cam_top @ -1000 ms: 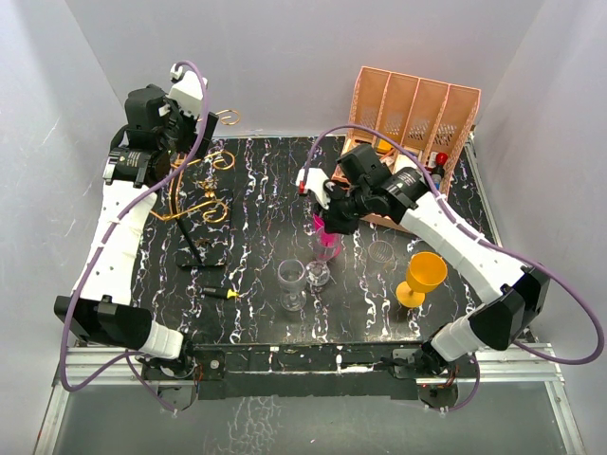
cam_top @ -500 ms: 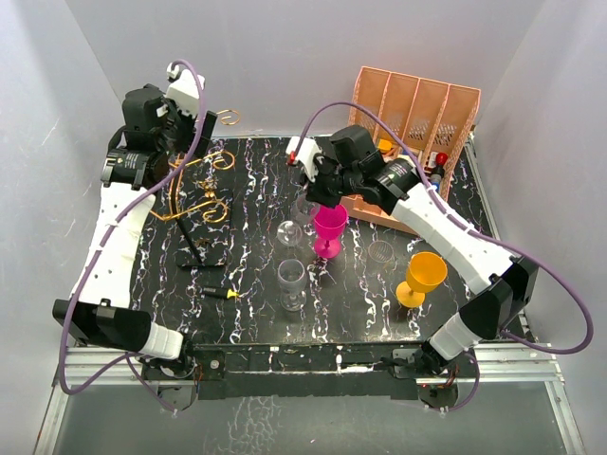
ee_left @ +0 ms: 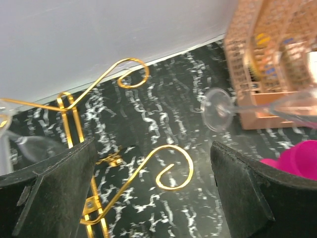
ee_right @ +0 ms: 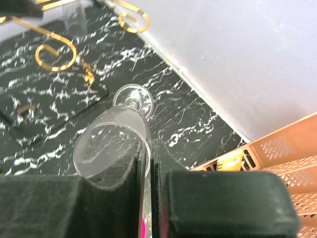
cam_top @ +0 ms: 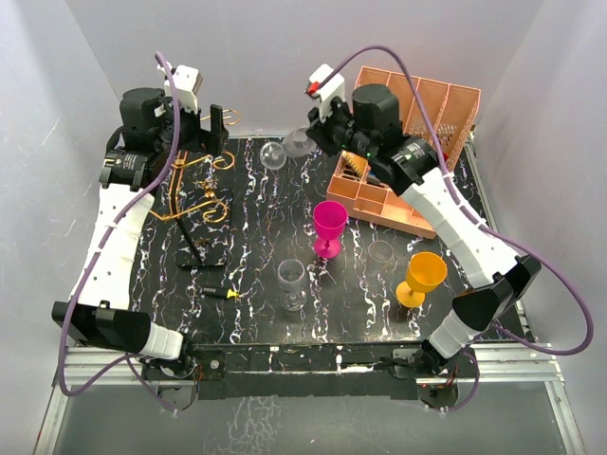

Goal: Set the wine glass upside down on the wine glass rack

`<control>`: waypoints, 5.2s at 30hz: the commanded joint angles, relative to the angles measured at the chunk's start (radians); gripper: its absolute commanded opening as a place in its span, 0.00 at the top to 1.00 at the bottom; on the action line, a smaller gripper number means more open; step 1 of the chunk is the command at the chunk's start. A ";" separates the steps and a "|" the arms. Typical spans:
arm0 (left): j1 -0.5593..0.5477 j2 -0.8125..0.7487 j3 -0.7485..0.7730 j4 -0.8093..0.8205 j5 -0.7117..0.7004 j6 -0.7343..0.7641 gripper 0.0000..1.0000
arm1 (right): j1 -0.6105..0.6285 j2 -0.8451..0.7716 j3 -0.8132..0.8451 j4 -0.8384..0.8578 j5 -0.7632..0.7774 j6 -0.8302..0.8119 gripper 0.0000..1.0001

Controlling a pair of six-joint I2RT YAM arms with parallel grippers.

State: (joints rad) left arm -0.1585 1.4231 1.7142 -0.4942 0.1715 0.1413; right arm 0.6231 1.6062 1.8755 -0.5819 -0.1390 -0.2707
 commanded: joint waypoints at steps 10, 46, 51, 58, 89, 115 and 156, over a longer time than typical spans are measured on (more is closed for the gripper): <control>0.004 0.062 -0.021 0.175 0.395 -0.402 0.08 | -0.142 -0.075 0.102 0.133 -0.131 0.266 0.92; -0.003 0.173 -0.094 0.393 0.630 -0.680 0.72 | -0.299 -0.109 0.117 0.178 -0.433 0.427 0.92; -0.003 0.181 -0.093 0.399 0.641 -0.690 0.87 | -0.300 -0.107 0.106 0.186 -0.448 0.432 0.92; -0.003 0.170 -0.072 0.350 0.596 -0.654 1.00 | -0.302 -0.117 0.067 0.195 -0.405 0.405 0.87; -0.183 0.113 0.115 0.135 -0.438 0.394 1.00 | -0.310 -0.247 -0.325 0.199 -0.043 -0.026 0.28; -0.225 0.161 -0.056 0.330 -0.778 0.798 1.00 | -0.330 -0.325 -0.663 0.367 -0.050 -0.054 0.23; -0.225 0.366 0.047 0.460 -0.782 0.992 1.00 | -0.355 -0.346 -0.680 0.367 -0.096 -0.032 0.23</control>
State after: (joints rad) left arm -0.3813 1.7954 1.7004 -0.0780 -0.5957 1.1213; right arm 0.2783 1.3014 1.1946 -0.2794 -0.2272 -0.3122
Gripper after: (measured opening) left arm 0.045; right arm 0.769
